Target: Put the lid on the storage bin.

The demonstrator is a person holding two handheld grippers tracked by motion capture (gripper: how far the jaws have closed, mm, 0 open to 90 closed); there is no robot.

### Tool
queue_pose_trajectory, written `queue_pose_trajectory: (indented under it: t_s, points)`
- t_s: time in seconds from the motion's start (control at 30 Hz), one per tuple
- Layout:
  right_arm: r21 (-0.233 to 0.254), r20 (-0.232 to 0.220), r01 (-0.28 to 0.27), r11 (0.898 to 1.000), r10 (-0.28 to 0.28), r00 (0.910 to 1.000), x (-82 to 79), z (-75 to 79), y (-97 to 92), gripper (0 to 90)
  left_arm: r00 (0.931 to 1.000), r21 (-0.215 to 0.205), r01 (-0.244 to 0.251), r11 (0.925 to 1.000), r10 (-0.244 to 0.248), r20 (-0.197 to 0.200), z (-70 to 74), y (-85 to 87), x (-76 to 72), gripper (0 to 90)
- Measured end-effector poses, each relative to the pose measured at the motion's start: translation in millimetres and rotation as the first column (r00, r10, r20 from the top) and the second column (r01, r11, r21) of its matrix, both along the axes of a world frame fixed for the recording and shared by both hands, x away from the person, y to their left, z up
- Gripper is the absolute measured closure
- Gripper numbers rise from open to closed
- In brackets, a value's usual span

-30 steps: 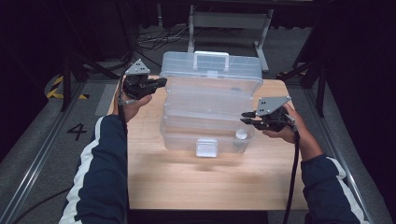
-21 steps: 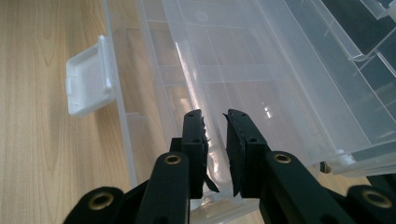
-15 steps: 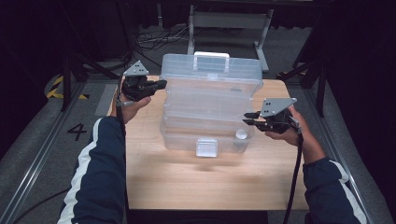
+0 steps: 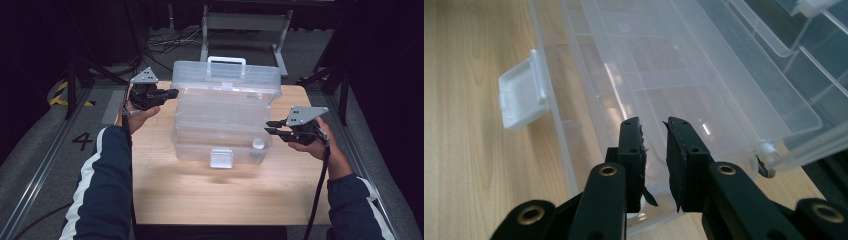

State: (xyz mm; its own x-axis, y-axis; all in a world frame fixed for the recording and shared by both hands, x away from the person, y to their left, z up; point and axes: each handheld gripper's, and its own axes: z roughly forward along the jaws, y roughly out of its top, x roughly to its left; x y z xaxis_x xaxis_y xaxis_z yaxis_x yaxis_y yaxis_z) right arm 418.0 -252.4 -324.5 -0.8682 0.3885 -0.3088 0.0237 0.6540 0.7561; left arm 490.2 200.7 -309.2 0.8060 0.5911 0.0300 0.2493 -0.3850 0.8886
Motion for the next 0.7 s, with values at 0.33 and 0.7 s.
queue_pose_trajectory:
  t_s: [0.33, 0.7]
  points:
    - [0.028, -0.009, 0.066, 0.997, -0.066, 0.9978, -2.7, -7.8, -21.2, 77.2, 0.9994, 0.040, 0.035, 0.9986, -0.035, -0.002, -2.5, 0.0, -7.2, 89.9]
    - [0.047, -0.041, 0.131, 0.990, -0.129, 0.9907, 0.4, -20.1, -34.5, 74.5, 0.9984, 0.041, 0.056, 0.9976, -0.056, -0.006, -10.1, -0.9, -15.5, 89.9]
